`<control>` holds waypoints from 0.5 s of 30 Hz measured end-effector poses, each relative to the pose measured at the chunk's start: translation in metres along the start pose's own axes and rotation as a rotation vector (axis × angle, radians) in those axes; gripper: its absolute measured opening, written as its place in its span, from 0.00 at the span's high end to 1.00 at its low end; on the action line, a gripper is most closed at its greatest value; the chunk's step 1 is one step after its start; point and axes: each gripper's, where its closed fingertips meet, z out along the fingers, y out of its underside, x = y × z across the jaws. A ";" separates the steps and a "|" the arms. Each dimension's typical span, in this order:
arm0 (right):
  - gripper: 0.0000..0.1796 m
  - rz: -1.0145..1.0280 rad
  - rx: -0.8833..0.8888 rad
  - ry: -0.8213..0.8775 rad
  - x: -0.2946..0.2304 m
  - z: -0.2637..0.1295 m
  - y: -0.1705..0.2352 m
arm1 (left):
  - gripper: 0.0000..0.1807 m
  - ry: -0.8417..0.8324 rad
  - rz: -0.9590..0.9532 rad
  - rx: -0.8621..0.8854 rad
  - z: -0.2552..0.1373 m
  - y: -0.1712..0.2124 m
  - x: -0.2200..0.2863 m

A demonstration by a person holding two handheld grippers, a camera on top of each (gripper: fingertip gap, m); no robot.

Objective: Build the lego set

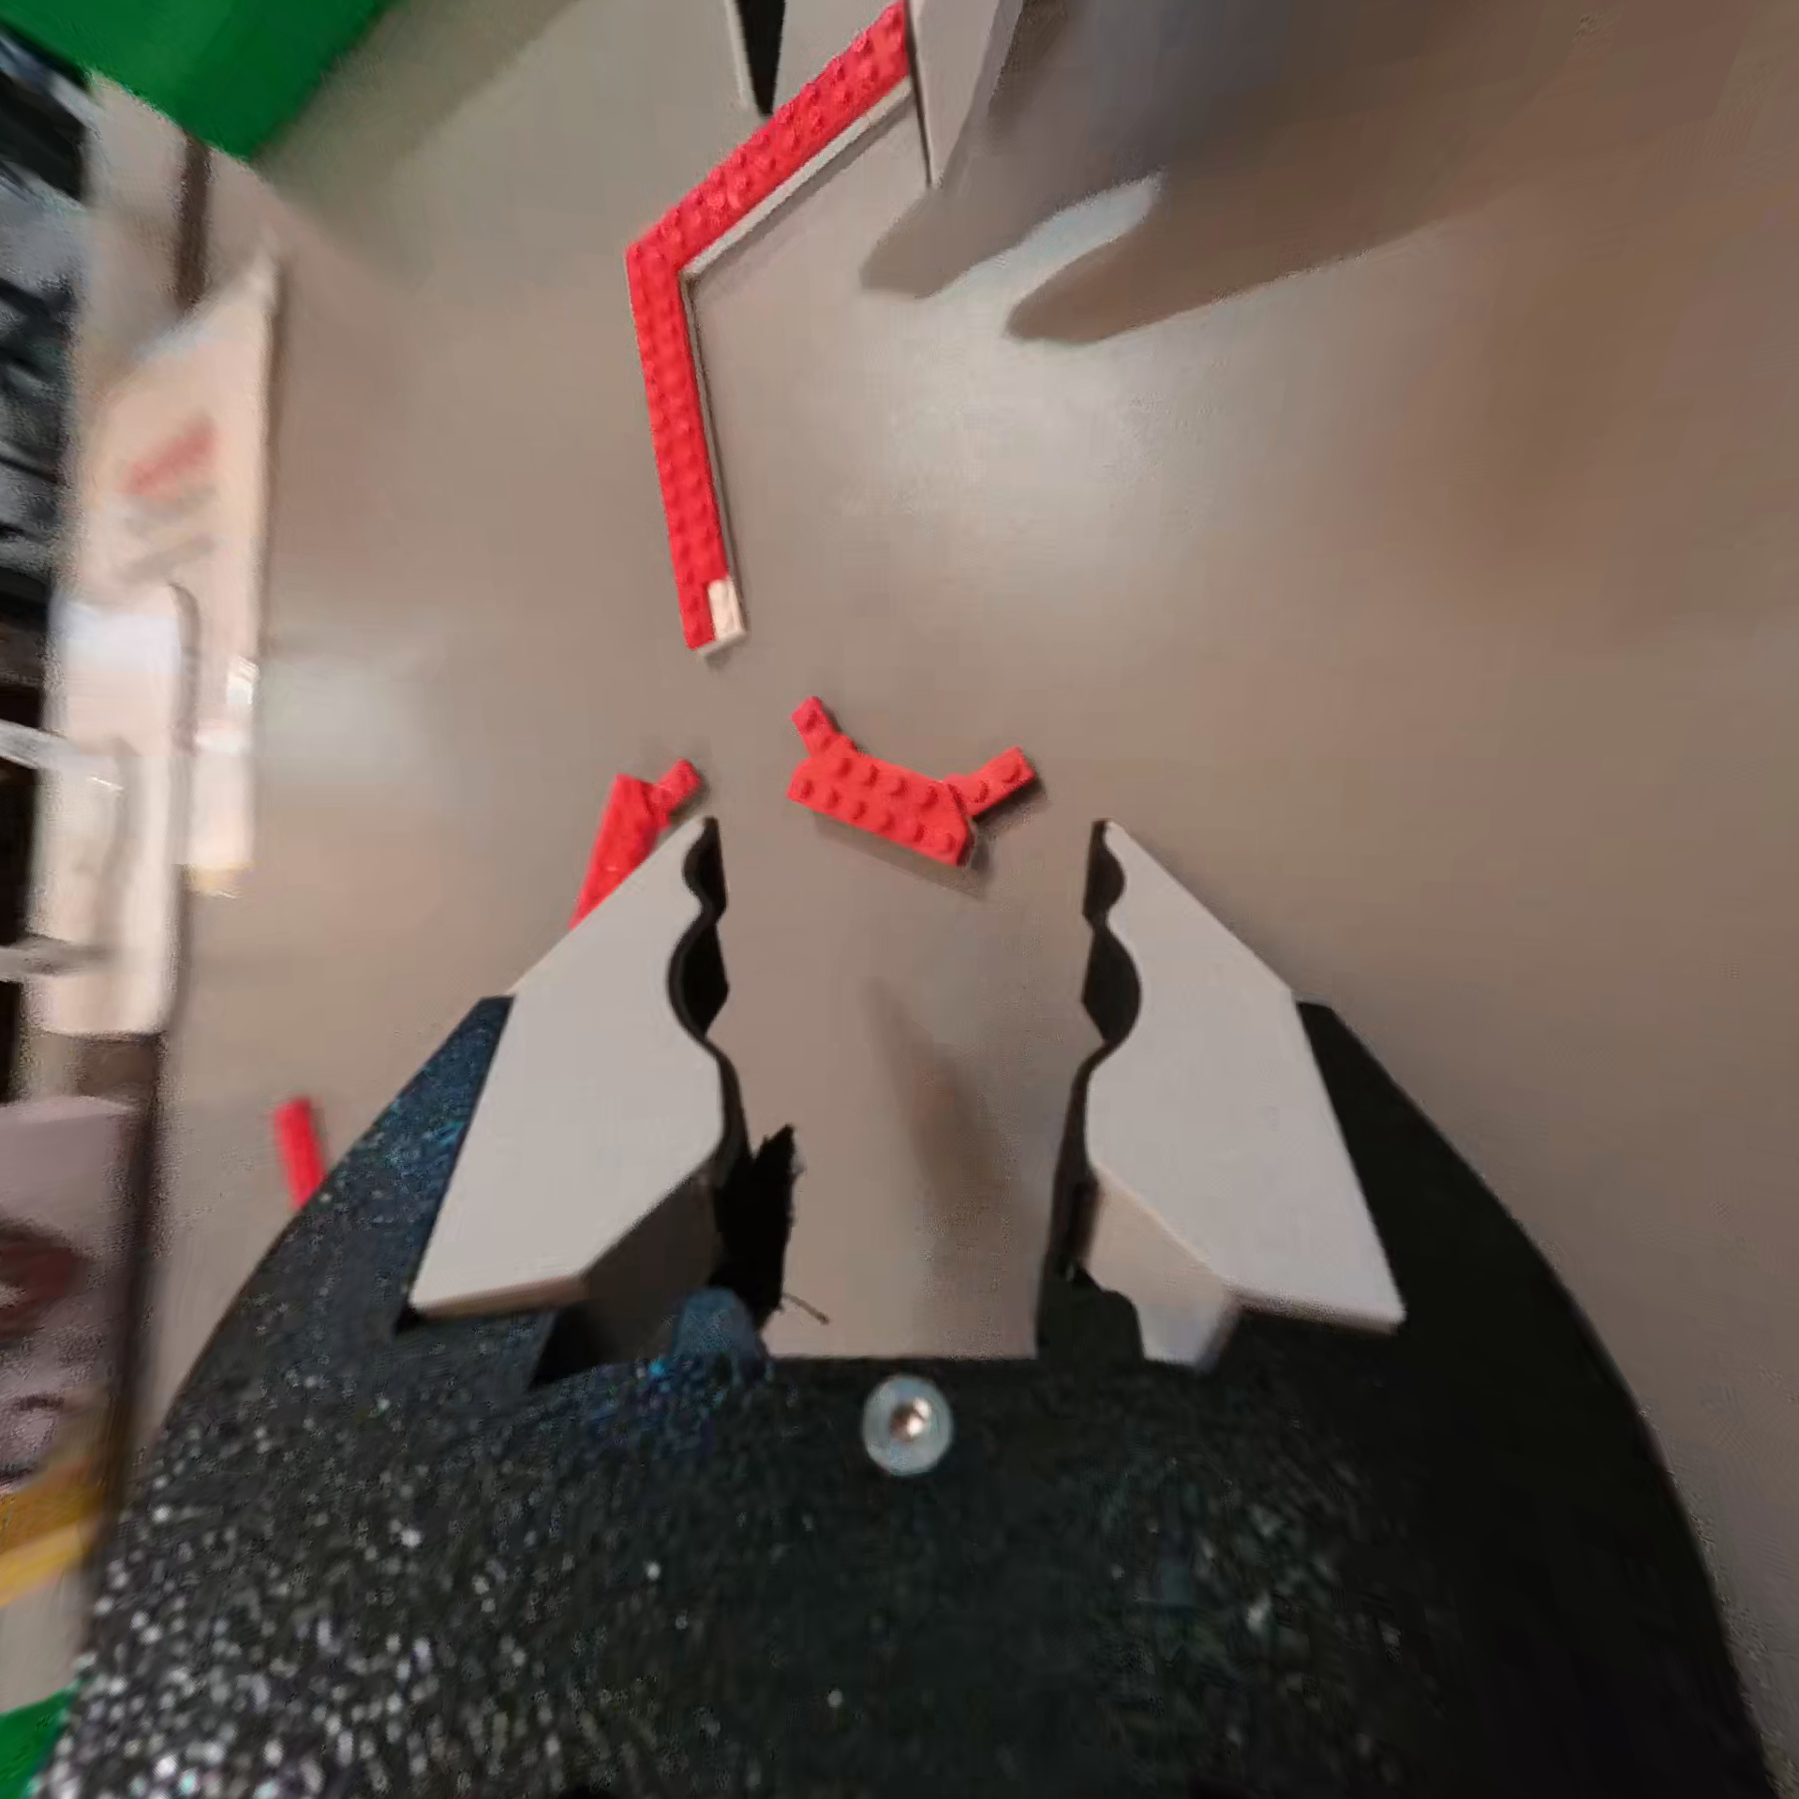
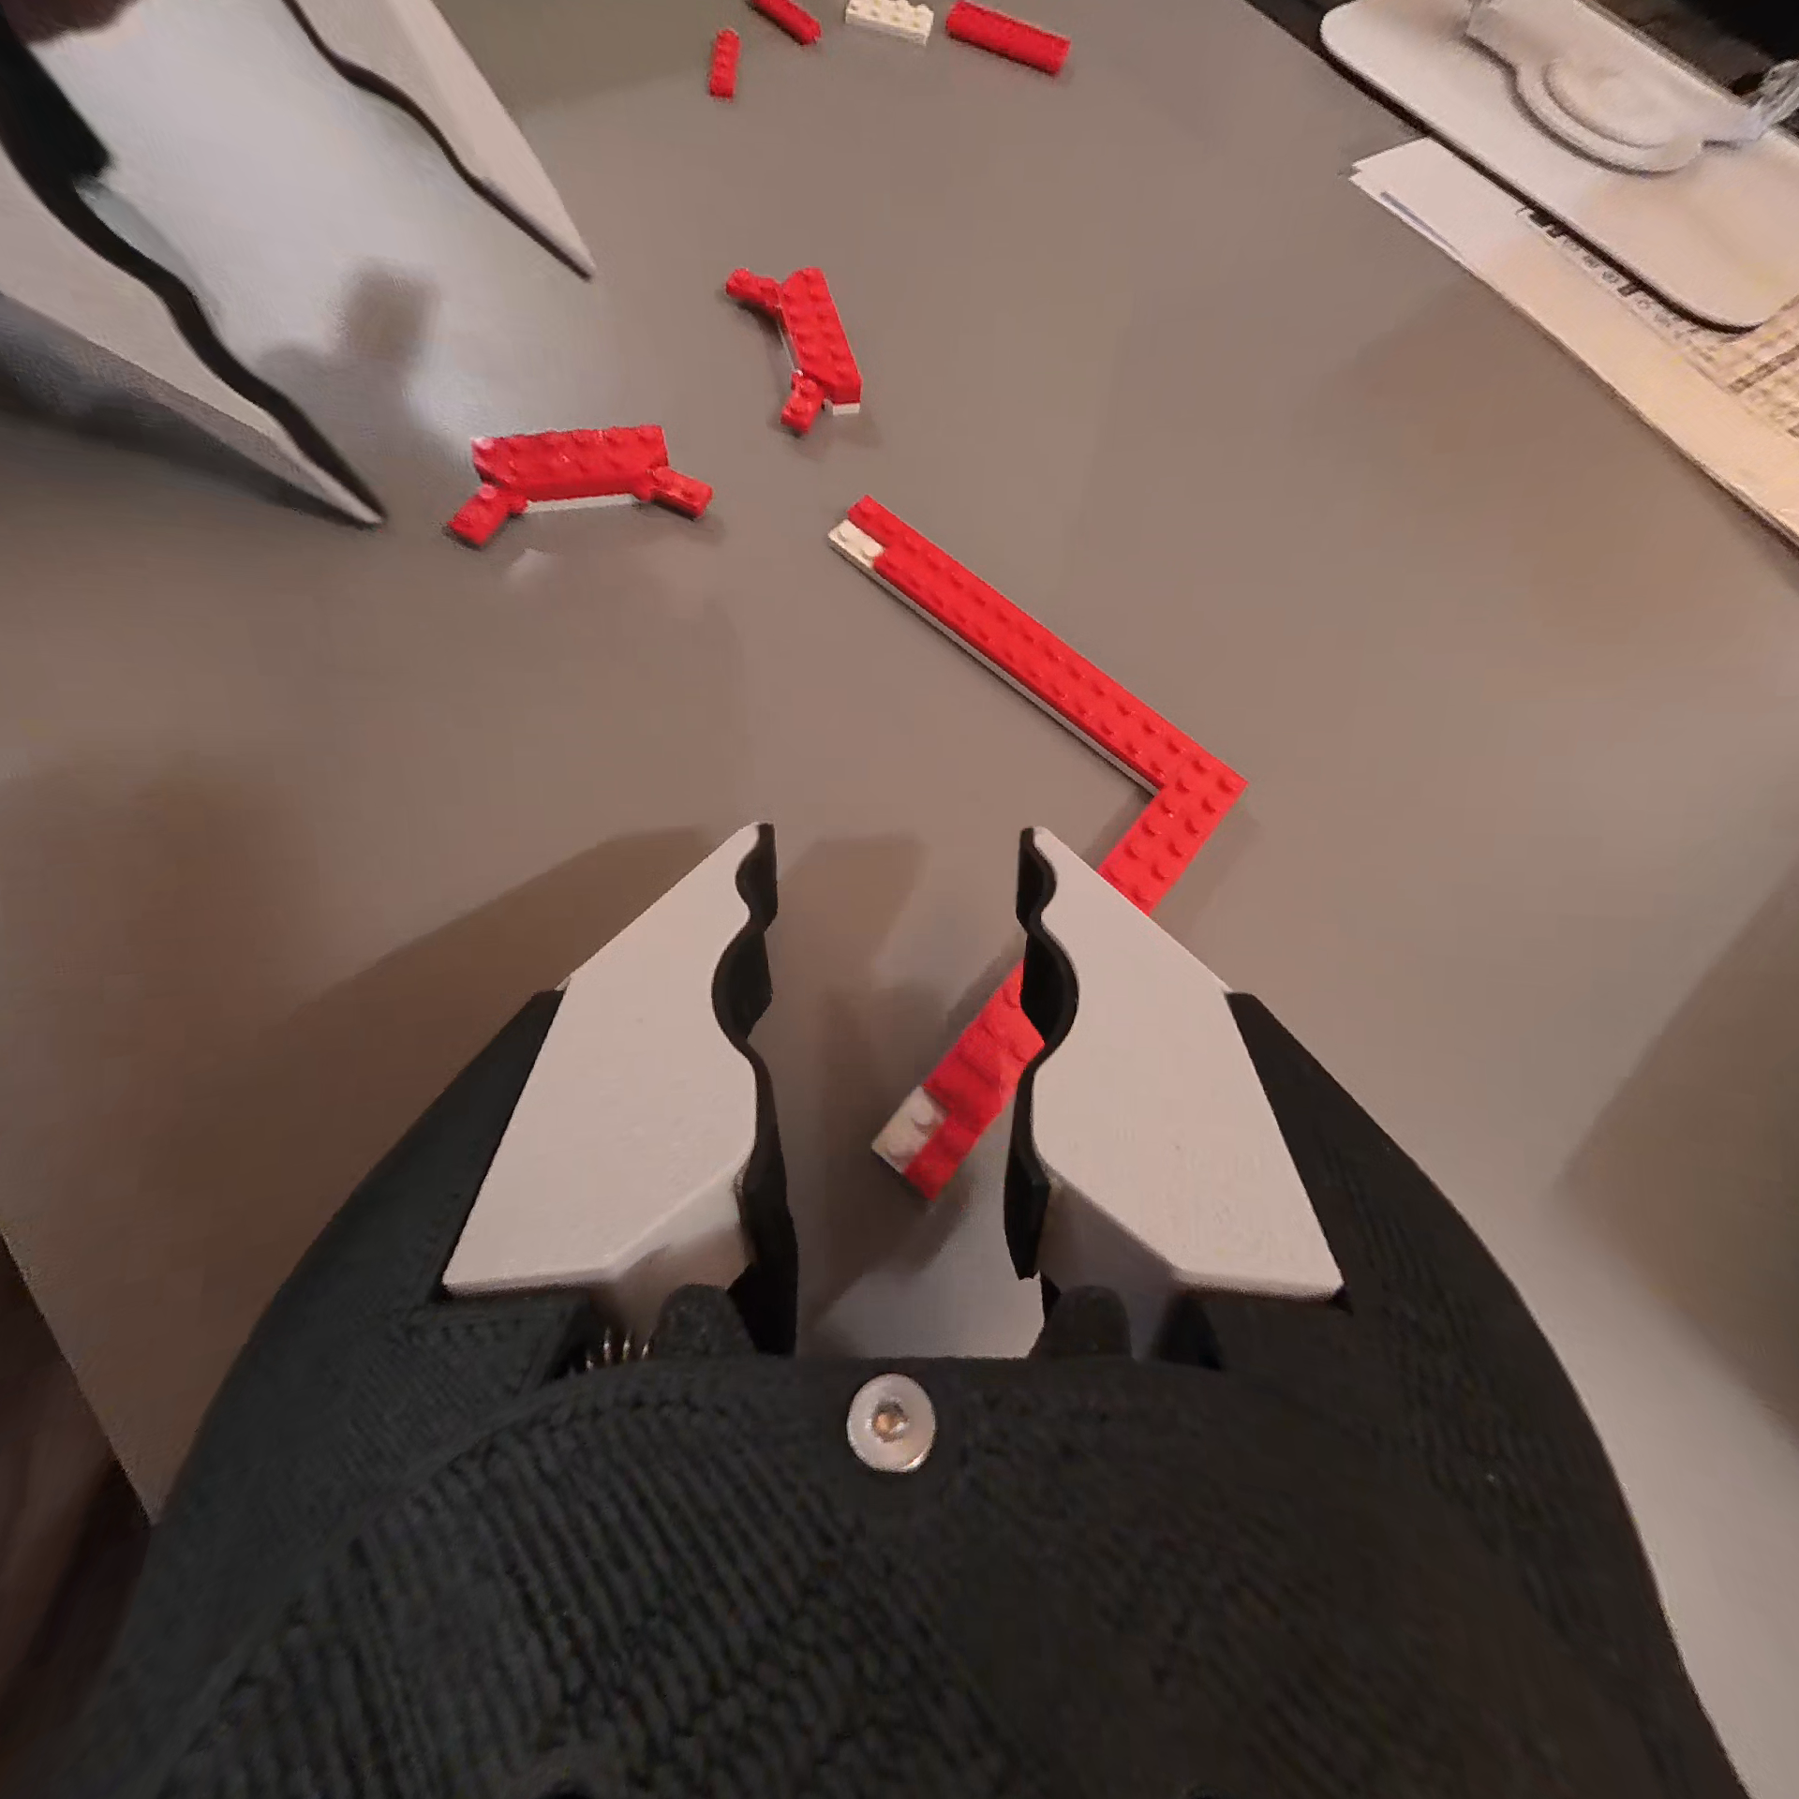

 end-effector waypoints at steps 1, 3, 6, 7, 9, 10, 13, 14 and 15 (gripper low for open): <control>0.73 -0.006 0.002 0.009 0.004 -0.003 0.001 | 0.57 0.048 -0.075 0.014 -0.004 0.000 0.003; 0.74 -0.018 0.017 0.031 0.012 -0.011 0.001 | 0.58 0.103 -0.213 0.143 -0.014 -0.015 -0.001; 0.75 -0.027 0.061 0.059 0.024 -0.022 -0.001 | 0.68 0.032 -0.380 0.378 -0.015 -0.053 -0.042; 0.75 -0.026 0.071 0.059 0.027 -0.023 -0.002 | 0.68 0.047 -0.407 0.375 -0.004 -0.060 -0.050; 0.75 -0.027 0.086 0.054 0.030 -0.024 -0.003 | 0.64 0.099 -0.415 0.311 0.028 -0.069 -0.059; 0.75 -0.037 0.091 0.058 0.031 -0.025 -0.004 | 0.64 0.132 -0.421 0.279 0.044 -0.072 -0.061; 0.76 -0.080 0.101 0.068 0.033 -0.028 -0.004 | 0.66 0.209 -0.404 0.188 0.080 -0.077 -0.064; 0.76 -0.094 0.103 0.069 0.033 -0.030 -0.003 | 0.68 0.228 -0.381 0.152 0.089 -0.076 -0.063; 0.76 -0.107 0.107 0.067 0.033 -0.032 -0.002 | 0.72 0.253 -0.343 0.120 0.095 -0.076 -0.060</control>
